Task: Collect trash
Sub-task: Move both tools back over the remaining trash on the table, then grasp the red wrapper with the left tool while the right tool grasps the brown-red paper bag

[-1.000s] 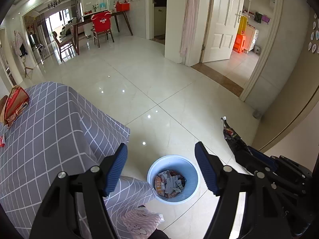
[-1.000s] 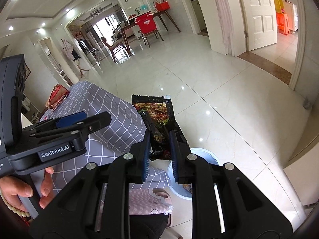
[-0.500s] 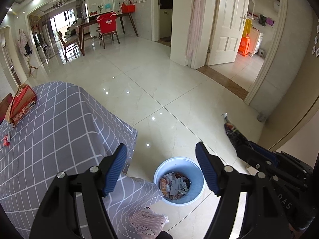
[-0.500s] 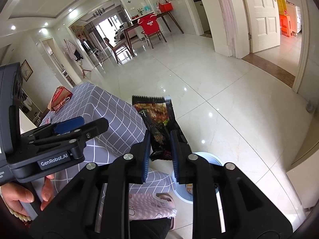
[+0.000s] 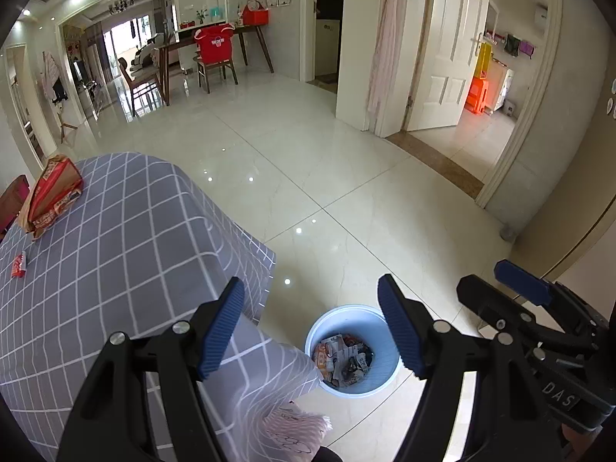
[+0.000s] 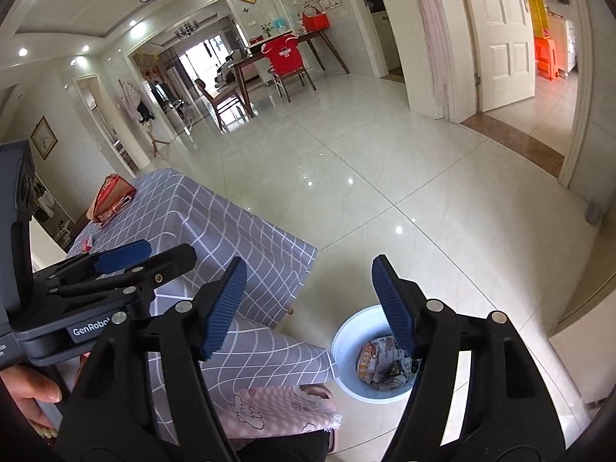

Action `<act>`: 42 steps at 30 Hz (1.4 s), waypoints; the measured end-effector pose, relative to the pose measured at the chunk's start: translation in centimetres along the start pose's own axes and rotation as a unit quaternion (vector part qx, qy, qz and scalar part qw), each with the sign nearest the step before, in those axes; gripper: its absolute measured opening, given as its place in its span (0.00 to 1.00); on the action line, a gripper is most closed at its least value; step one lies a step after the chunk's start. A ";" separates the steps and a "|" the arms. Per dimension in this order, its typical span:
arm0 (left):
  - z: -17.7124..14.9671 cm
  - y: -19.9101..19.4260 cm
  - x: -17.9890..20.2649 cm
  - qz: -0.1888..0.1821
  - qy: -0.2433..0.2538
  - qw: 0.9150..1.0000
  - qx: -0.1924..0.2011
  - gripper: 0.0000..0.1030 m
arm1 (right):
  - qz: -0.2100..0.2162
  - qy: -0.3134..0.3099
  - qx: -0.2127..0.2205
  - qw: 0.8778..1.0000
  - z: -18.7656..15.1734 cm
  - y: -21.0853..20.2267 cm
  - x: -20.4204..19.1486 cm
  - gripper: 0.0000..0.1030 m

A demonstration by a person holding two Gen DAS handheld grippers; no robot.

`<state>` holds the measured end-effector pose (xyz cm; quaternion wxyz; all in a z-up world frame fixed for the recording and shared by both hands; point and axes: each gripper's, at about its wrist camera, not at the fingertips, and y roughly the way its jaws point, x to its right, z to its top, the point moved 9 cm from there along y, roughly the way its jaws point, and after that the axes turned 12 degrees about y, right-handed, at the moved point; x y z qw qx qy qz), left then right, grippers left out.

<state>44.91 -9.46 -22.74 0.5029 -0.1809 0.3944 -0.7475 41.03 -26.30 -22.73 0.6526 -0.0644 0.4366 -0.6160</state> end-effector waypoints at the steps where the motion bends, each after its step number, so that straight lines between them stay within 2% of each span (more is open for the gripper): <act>1: -0.1 -0.2 -0.2 0.001 -0.001 1.000 0.001 0.69 | 0.001 -0.003 0.000 1.000 0.0 0.0 -0.4 0.65; 8: -0.9 -1.9 -3.4 0.008 -0.022 1.000 0.013 0.71 | 0.011 -0.022 -0.001 1.000 -0.3 0.2 -4.0 0.65; 15: -2.7 -4.1 -9.3 0.033 -0.055 0.998 0.025 0.74 | 0.037 -0.055 -0.014 0.998 -2.0 1.5 -10.6 0.65; 21: -5.9 -5.6 -18.2 0.068 -0.121 0.990 0.023 0.74 | 0.064 -0.092 -0.035 0.993 -3.9 3.8 -17.7 0.65; 28: -10.0 -6.4 -29.3 0.109 -0.202 0.973 0.009 0.74 | 0.093 -0.132 -0.058 0.985 -5.4 7.7 -25.7 0.65; 33: -11.6 -5.6 -35.1 0.108 -0.235 0.966 -0.001 0.74 | 0.106 -0.135 -0.059 0.983 -5.5 10.4 -30.0 0.71; 37: -11.3 -3.8 -37.5 0.099 -0.232 0.968 -0.009 0.74 | 0.113 -0.117 -0.060 0.985 -4.7 12.7 -32.3 0.74; 42: -10.1 -0.9 -38.8 0.101 -0.195 0.975 -0.024 0.74 | 0.121 -0.098 -0.066 0.986 -3.8 15.4 -34.4 0.76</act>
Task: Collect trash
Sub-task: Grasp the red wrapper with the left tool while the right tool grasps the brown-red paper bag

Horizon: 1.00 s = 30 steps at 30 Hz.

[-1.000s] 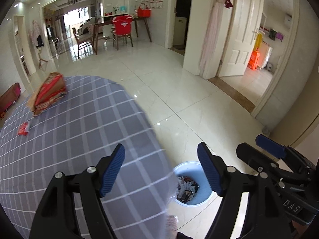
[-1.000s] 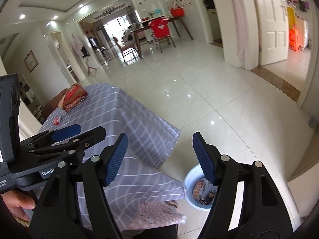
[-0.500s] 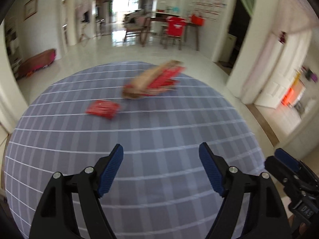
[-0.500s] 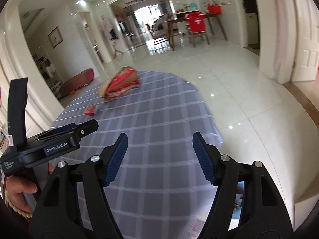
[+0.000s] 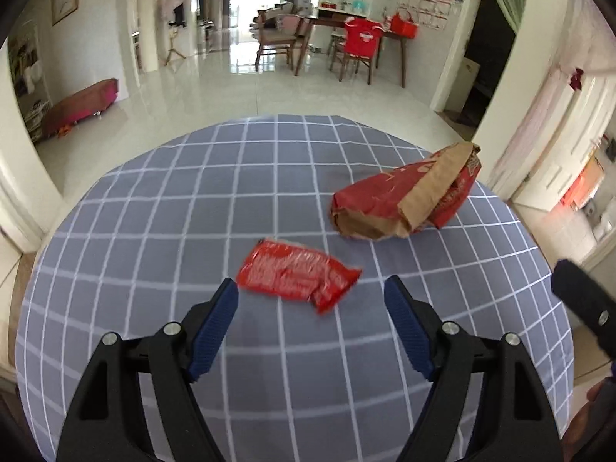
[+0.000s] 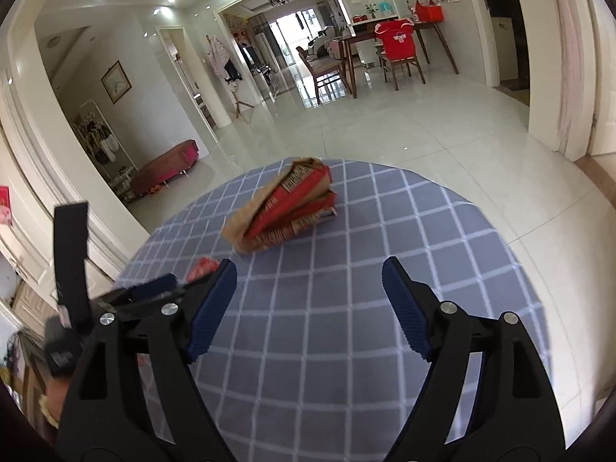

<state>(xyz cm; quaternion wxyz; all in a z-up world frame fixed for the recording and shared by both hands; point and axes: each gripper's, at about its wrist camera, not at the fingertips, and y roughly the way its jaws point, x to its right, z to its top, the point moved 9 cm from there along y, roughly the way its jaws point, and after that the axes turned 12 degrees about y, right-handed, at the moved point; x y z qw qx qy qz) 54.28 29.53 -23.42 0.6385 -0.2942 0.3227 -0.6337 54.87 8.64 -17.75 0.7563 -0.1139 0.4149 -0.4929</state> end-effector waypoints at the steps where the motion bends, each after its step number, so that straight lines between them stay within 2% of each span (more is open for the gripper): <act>1: 0.2 0.4 0.1 0.003 0.006 1.000 -0.003 0.74 | 0.002 0.004 0.000 1.000 0.2 0.5 -0.3 0.77; 3: 0.1 1.3 0.4 0.009 0.024 1.000 -0.010 0.74 | 0.006 0.012 -0.004 1.000 0.6 1.4 -0.6 0.77; 4: 0.1 1.6 0.3 0.013 0.030 0.999 -0.008 0.63 | 0.009 0.016 -0.005 1.000 0.9 2.0 -0.9 0.77; 6: 0.3 1.9 0.1 0.022 0.042 0.999 -0.007 0.59 | 0.012 0.024 -0.008 1.000 1.5 3.0 -1.1 0.77; 9: 0.8 1.9 -0.1 0.023 0.052 0.998 -0.004 0.40 | 0.012 0.042 -0.011 0.999 2.1 4.7 -1.6 0.78; 14: 1.3 1.5 -1.6 0.024 0.027 0.999 0.006 0.22 | 0.010 0.060 -0.014 0.998 2.6 6.9 -2.2 0.78; 15: 1.4 1.2 -2.0 0.025 0.021 0.999 0.010 0.19 | 0.009 0.062 -0.015 0.998 2.7 7.3 -2.4 0.78; 20: 2.0 -0.4 -3.8 0.034 -0.001 0.999 0.030 0.18 | 0.006 0.073 -0.029 0.997 2.6 9.3 -2.6 0.77; 21: 2.0 -0.7 -3.7 0.033 -0.003 0.999 0.033 0.18 | 0.004 0.072 -0.030 0.997 2.7 9.5 -2.5 0.63; 22: 2.0 -1.1 -3.7 0.031 -0.004 0.999 0.035 0.18 | 0.004 0.070 -0.035 0.997 2.6 9.7 -2.5 0.43; 23: 2.0 -1.6 -3.6 0.031 -0.003 0.999 0.039 0.18 | 0.018 0.072 -0.046 0.996 2.4 9.8 -2.7 0.36; 25: 2.1 -2.5 -3.3 0.030 0.000 0.998 0.047 0.18 | 0.029 0.073 -0.055 0.995 2.3 9.4 -2.9 0.29; 30: 2.0 -5.0 -1.5 0.023 0.012 0.998 0.061 0.18 | 0.052 0.062 -0.058 0.995 2.0 6.4 -3.1 0.22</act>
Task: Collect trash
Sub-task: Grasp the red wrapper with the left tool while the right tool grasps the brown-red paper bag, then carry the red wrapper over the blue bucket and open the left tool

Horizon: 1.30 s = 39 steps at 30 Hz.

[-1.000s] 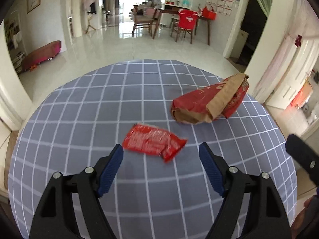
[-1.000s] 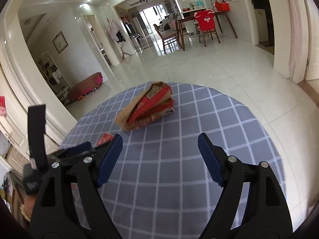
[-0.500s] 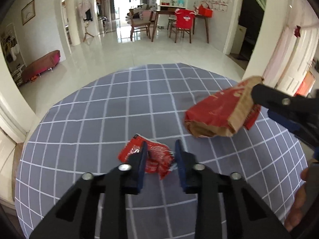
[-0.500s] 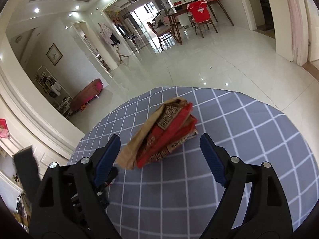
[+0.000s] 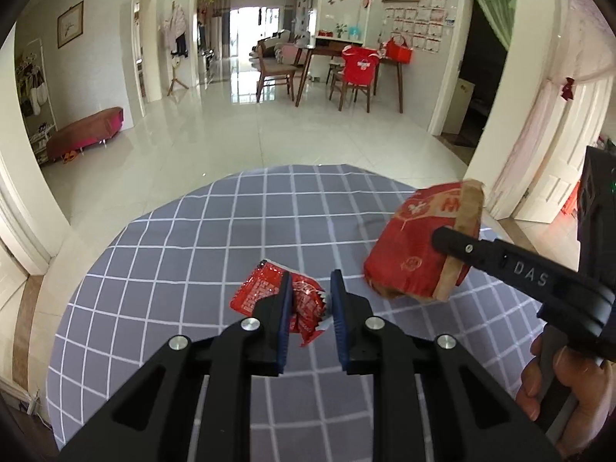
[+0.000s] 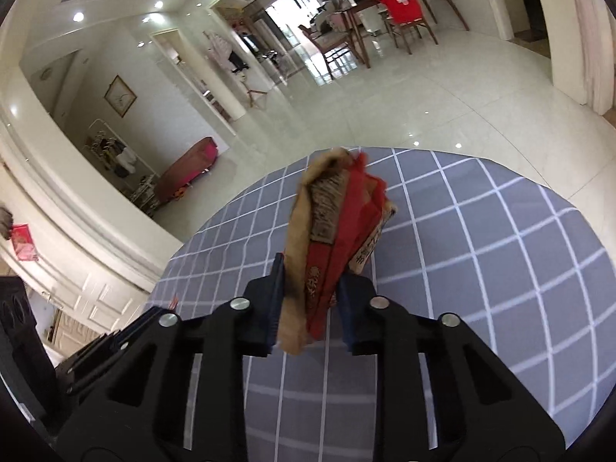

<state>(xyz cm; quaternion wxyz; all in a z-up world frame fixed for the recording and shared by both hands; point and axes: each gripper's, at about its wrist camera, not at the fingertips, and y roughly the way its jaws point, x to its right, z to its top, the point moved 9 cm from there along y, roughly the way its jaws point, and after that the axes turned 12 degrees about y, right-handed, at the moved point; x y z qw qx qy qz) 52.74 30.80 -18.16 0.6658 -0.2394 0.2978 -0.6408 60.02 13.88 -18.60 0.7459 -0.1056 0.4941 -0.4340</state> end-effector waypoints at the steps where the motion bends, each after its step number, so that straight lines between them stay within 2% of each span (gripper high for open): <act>1: 0.0 -0.6 0.5 -0.001 0.004 1.000 0.004 0.18 | 0.004 -0.003 0.002 1.000 -0.2 -1.1 -0.1 0.22; 6: 0.3 -4.6 3.6 -0.014 0.021 0.999 0.025 0.18 | 0.014 -0.016 0.022 1.000 -0.8 -6.6 0.3 0.21; 12: 0.5 -8.7 9.1 -0.026 0.055 0.997 0.044 0.18 | 0.017 -0.025 0.050 0.998 -1.5 -13.5 2.4 0.21; 21: 0.6 -13.2 20.5 -0.065 0.116 0.989 0.069 0.18 | -0.005 -0.007 0.115 0.993 -2.5 -24.9 9.8 0.21; 25: -0.3 -13.8 26.6 -0.093 0.144 0.983 0.068 0.18 | -0.021 0.009 0.141 0.990 -3.3 -29.4 14.2 0.21; 28: -1.4 -13.6 31.5 -0.119 0.164 0.977 0.059 0.18 | -0.048 0.016 0.162 0.985 -3.7 -32.4 18.2 0.21; 34: -4.2 -11.6 41.4 -0.169 0.209 0.963 0.027 0.18 | -0.107 0.047 0.190 0.975 -6.0 -36.9 26.7 0.21; 39: -6.0 -9.5 47.1 -0.189 0.237 0.953 0.002 0.18 | -0.154 0.072 0.204 0.964 -7.7 -39.6 32.6 0.21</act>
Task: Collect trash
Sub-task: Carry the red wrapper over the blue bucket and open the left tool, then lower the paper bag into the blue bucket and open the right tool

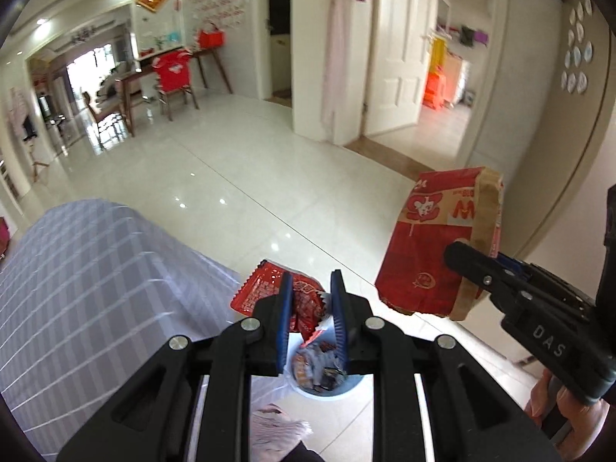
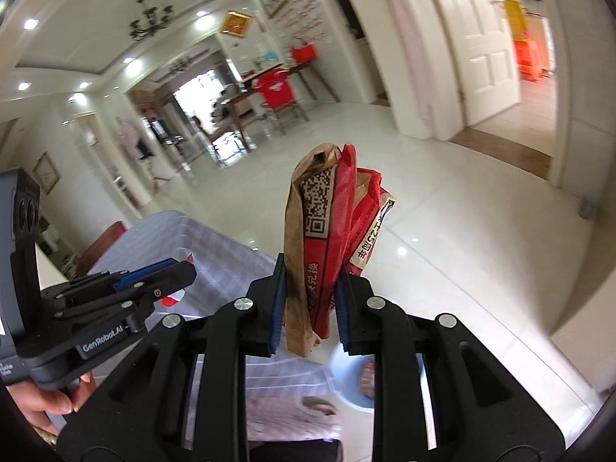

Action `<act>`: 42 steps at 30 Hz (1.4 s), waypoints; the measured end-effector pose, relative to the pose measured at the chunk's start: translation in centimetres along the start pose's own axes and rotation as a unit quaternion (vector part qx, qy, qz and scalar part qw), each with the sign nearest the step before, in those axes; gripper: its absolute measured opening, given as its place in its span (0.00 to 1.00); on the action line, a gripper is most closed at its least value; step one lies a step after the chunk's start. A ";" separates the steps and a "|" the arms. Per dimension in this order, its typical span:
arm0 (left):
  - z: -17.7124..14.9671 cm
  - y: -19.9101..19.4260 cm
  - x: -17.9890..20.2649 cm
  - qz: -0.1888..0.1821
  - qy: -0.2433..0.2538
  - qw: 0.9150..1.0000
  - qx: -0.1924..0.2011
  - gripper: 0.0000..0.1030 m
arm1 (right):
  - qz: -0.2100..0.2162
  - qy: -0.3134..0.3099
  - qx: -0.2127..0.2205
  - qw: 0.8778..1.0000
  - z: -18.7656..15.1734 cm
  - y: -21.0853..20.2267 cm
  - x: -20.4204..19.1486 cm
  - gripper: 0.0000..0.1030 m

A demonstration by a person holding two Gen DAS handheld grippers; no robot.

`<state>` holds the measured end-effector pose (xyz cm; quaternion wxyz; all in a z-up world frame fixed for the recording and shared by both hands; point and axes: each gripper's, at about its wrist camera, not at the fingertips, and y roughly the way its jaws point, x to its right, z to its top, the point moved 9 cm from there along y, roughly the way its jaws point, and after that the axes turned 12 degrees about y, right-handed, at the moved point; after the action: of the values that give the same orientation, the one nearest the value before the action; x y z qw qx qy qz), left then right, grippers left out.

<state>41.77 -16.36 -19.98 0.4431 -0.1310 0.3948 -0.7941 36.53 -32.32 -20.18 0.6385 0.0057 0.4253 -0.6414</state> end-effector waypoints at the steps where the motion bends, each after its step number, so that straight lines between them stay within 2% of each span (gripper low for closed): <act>1: 0.1 0.7 0.6 -0.003 0.003 1.000 -0.004 0.18 | -0.005 0.003 0.001 1.000 0.1 0.0 0.7 0.21; 9: 0.9 5.6 4.7 -0.025 0.019 0.999 -0.031 0.18 | -0.037 0.029 0.006 0.999 0.1 -0.5 6.5 0.21; 18: 0.7 7.9 5.5 -0.031 0.020 0.998 -0.046 0.21 | -0.044 0.044 0.002 0.998 0.0 -0.1 7.7 0.21; 20: 0.6 8.2 5.0 -0.026 0.016 0.998 -0.049 0.37 | -0.045 0.045 0.002 0.998 -0.1 0.1 7.4 0.21; 21: 0.4 8.1 4.2 -0.020 0.015 0.999 -0.048 0.56 | -0.045 0.046 0.001 0.998 -0.1 0.1 7.5 0.22; 22: 0.4 8.0 3.9 -0.010 0.015 0.999 -0.046 0.65 | -0.045 0.046 0.000 0.998 -0.2 0.2 7.6 0.22; 34: 0.2 5.6 3.0 0.011 0.020 0.999 -0.030 0.66 | -0.035 0.041 -0.007 0.999 -0.3 0.8 6.6 0.22; 41: 0.3 4.2 1.0 0.028 0.003 0.999 -0.023 0.68 | -0.024 0.029 -0.012 0.999 -0.3 1.4 4.7 0.22; 42: 0.3 4.1 0.8 0.030 0.001 0.999 -0.023 0.70 | -0.023 0.027 -0.012 0.999 -0.4 1.6 4.4 0.22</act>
<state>43.95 -18.43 -22.93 0.4628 -0.1284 0.4172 -0.7715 36.79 -35.41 -23.71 0.6118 0.0057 0.4503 -0.6503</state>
